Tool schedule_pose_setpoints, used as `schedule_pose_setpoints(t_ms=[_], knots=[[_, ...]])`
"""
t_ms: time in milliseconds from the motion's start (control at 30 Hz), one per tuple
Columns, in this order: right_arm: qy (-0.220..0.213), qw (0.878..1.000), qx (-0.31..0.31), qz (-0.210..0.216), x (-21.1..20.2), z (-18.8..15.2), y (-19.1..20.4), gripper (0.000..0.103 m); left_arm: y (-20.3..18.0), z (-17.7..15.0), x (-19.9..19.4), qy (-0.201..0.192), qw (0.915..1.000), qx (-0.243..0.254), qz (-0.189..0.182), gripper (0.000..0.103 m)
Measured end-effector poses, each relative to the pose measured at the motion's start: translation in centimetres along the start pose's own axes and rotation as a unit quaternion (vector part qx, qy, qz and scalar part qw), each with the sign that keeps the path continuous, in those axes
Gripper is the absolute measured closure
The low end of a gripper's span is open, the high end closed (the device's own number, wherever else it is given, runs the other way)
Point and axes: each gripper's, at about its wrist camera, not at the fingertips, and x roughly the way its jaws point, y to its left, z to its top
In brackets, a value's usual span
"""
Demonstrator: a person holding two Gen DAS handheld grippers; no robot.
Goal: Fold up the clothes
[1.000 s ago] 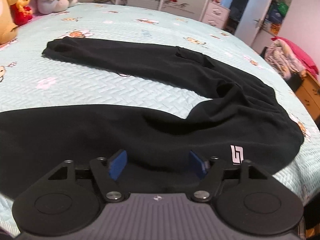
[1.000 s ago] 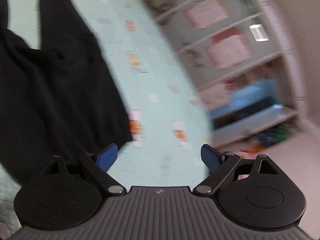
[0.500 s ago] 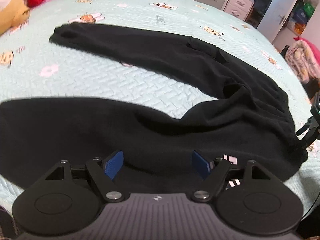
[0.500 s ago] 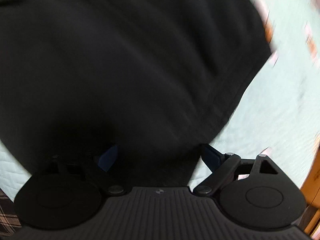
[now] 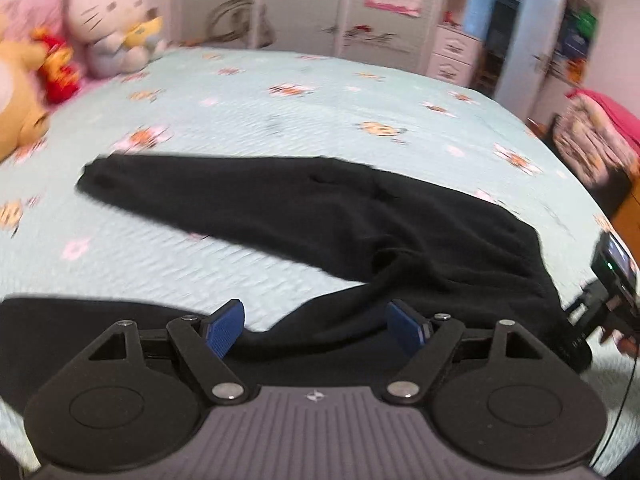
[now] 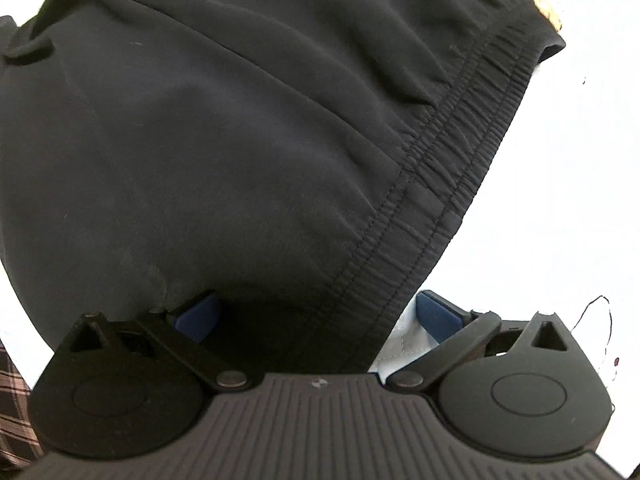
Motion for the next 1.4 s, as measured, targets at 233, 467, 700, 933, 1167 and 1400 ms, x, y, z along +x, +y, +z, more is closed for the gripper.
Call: schedule_pose_setpoints(t_ms=[233,467,700,933,1167,1400], knots=[[-0.092,0.996,0.016,0.001,-0.8,-2.5,0.4,0.0,-2.9,-0.4,-0.5,0.0,1.0,0.006,-0.006,0.022],[-0.149,0.988,0.031,0.005,-3.8,-4.4,2.0,0.007,-0.7,-0.8,2.4,0.095,0.9835,-0.148,-0.043,0.021],[-0.197,0.979,0.043,0.014,-7.0,-6.4,3.7,0.01,1.5,-1.1,5.2,0.187,0.9333,-0.297,-0.078,0.019],[-0.207,0.976,0.061,0.019,-6.1,-6.3,-1.3,0.01,2.7,-0.6,6.3,0.194,0.9069,-0.363,-0.09,0.019],[-0.22,0.97,0.094,0.048,-11.0,-7.3,-0.2,0.01,-2.5,4.0,-0.8,0.05,0.9337,-0.345,-0.081,0.0],[-0.247,0.958,0.127,0.072,-17.2,-8.4,0.5,0.01,-13.7,6.3,-5.3,0.019,0.9523,-0.279,-0.122,0.0]])
